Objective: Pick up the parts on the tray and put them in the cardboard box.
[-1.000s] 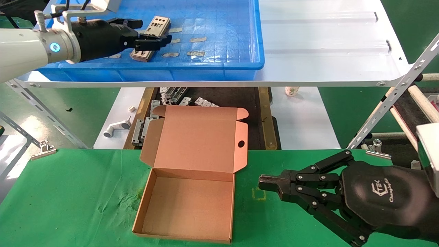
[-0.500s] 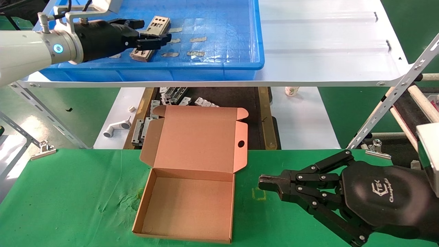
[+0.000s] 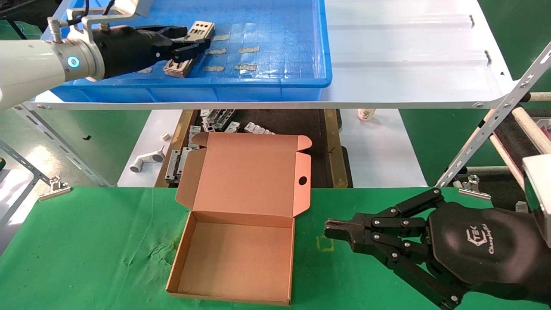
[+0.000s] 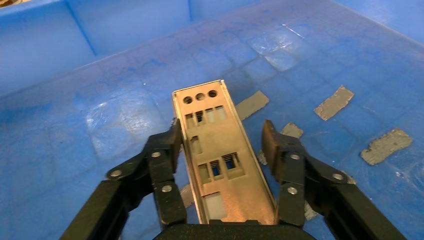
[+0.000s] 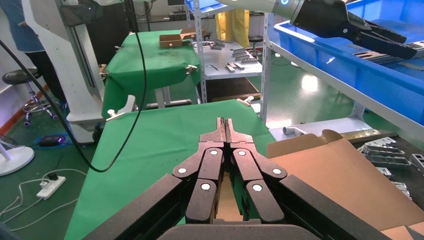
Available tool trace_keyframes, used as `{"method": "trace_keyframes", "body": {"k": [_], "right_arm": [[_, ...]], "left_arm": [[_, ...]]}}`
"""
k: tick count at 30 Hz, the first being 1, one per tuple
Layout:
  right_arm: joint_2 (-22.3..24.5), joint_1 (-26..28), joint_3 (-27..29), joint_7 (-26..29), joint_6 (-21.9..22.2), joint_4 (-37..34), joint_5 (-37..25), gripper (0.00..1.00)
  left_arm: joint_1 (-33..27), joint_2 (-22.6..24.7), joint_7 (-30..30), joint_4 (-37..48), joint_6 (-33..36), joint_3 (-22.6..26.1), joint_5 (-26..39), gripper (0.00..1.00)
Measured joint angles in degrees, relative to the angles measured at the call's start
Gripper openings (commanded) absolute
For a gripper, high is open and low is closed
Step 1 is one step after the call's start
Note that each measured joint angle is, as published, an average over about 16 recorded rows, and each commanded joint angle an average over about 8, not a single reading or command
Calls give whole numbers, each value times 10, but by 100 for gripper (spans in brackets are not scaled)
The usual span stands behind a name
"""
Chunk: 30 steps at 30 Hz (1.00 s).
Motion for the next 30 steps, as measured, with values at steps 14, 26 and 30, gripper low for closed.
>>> {"method": "trace_keyframes", "body": {"k": [14, 26, 30], "right_arm": [[0, 0, 0, 0, 0, 0, 0, 0], [0, 0, 0, 0, 0, 0, 0, 0], [0, 0, 0, 0, 0, 0, 0, 0]], "left_arm": [[-5, 0, 19, 11, -4, -5, -7, 0], [-12, -4, 35, 10, 5, -17, -23, 0], [-16, -9, 42, 6, 15, -22, -30, 0]]}}
